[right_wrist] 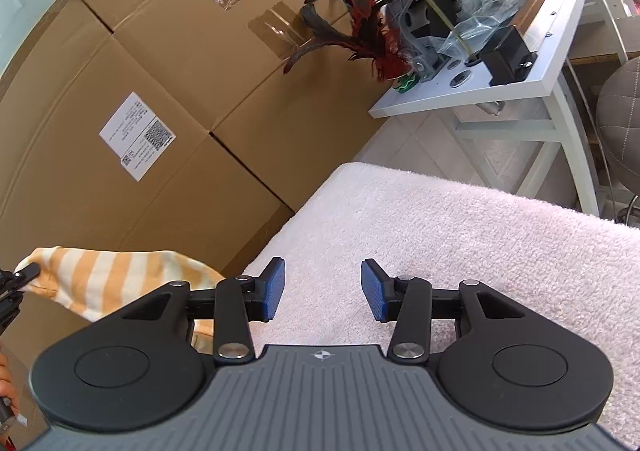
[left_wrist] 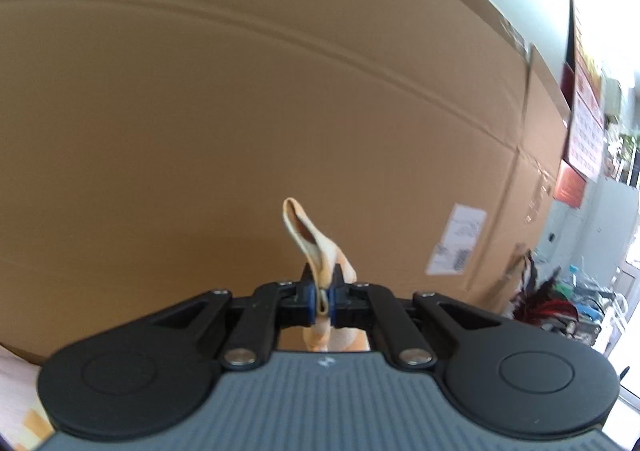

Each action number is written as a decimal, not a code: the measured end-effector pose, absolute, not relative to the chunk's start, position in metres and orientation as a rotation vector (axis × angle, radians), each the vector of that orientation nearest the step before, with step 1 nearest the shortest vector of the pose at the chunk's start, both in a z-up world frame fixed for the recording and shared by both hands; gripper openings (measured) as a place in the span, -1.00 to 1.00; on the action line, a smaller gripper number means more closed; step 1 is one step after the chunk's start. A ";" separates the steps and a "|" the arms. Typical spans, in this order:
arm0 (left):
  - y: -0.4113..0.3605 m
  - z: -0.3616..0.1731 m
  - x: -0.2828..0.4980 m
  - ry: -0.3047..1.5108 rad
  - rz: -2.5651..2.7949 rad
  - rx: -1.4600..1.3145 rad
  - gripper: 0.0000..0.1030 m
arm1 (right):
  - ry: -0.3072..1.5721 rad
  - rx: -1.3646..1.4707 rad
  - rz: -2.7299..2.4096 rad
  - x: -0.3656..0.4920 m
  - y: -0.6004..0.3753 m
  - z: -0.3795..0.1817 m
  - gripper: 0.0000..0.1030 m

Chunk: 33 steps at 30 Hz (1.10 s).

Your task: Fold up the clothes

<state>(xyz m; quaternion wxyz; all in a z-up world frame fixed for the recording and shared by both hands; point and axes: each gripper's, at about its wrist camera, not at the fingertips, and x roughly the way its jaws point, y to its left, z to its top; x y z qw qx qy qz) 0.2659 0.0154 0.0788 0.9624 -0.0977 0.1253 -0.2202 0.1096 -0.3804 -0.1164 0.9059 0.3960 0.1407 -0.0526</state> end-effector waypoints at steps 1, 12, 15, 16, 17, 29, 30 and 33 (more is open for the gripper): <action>0.026 0.083 0.264 0.243 -0.430 -0.203 -0.99 | 0.308 0.803 -0.102 0.112 -0.379 -0.115 -0.09; 0.109 0.082 0.244 0.246 -0.351 -0.229 -0.98 | 0.493 0.499 0.130 0.130 -0.311 -0.073 -0.10; 0.123 0.073 0.236 0.254 -0.334 -0.230 -0.98 | 0.508 0.414 0.188 0.134 -0.283 -0.064 -0.10; 0.128 0.069 0.233 0.257 -0.329 -0.230 -0.98 | 0.513 0.386 0.207 0.135 -0.274 -0.061 -0.10; 0.132 0.065 0.232 0.264 -0.322 -0.231 -0.98 | 0.518 0.358 0.226 0.136 -0.264 -0.057 -0.10; 0.177 0.012 0.216 0.293 -0.250 -0.291 -0.98 | 0.505 -0.024 0.228 0.163 -0.219 -0.041 -0.11; 0.179 0.004 0.215 0.296 -0.242 -0.301 -0.98 | 0.511 0.001 0.218 0.172 -0.222 -0.039 -0.11; 0.187 -0.019 0.214 0.304 -0.218 -0.332 -0.98 | 0.534 0.081 0.191 0.203 -0.227 -0.034 -0.11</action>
